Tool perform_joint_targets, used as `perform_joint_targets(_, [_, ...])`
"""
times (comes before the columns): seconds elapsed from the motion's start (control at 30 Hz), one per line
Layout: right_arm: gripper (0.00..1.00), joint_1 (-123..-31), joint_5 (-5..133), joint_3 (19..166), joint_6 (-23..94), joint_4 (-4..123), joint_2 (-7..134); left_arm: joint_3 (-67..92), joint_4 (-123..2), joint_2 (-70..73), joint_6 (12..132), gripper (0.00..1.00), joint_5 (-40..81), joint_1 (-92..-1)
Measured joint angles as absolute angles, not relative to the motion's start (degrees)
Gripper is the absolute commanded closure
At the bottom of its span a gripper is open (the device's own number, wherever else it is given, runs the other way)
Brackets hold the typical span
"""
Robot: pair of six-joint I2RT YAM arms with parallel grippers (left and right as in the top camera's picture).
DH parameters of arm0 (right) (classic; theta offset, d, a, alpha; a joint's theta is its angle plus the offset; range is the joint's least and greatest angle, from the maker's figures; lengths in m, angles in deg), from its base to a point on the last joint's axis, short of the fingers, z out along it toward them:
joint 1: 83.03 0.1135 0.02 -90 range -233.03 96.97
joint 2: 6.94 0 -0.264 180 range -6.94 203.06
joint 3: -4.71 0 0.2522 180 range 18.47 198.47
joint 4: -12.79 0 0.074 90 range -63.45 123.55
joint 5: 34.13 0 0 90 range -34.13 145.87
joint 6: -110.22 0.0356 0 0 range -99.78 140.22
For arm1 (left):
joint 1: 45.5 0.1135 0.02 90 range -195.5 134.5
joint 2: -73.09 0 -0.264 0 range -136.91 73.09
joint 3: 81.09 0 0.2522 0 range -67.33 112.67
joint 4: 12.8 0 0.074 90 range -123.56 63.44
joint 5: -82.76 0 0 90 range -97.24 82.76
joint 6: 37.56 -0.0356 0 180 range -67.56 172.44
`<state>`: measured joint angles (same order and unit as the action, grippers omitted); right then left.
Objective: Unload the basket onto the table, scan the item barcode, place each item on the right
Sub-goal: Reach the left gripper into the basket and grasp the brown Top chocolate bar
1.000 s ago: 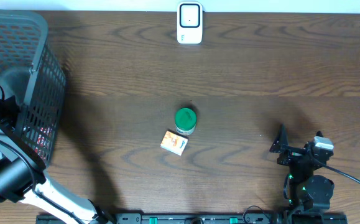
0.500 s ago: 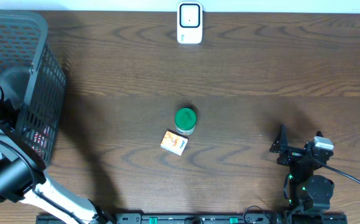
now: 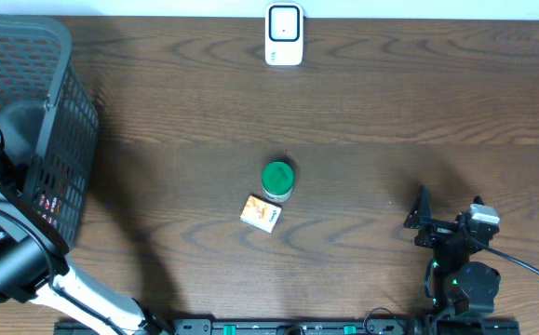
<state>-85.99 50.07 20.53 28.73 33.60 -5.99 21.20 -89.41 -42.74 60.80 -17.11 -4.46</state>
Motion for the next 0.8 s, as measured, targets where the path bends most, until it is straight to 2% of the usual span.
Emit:
perform_joint_targets(0.23, [0.01, -85.99, 50.05, 20.53, 28.73, 33.60, -5.99, 21.14, -86.92, -41.74, 59.53, 0.05, -15.84, -4.46])
perform_joint_targets(0.5, [0.01, -85.99, 50.07, 20.53, 28.73, 33.63, -5.99, 21.09, -86.94, -35.01, 46.03, 0.02, -4.96, -4.42])
perform_joint_targets(0.8, [0.01, -85.99, 50.07, 20.53, 28.73, 33.60, -5.99, 17.84, -85.83, -35.40, 38.62, 0.02, -2.42, -4.42])
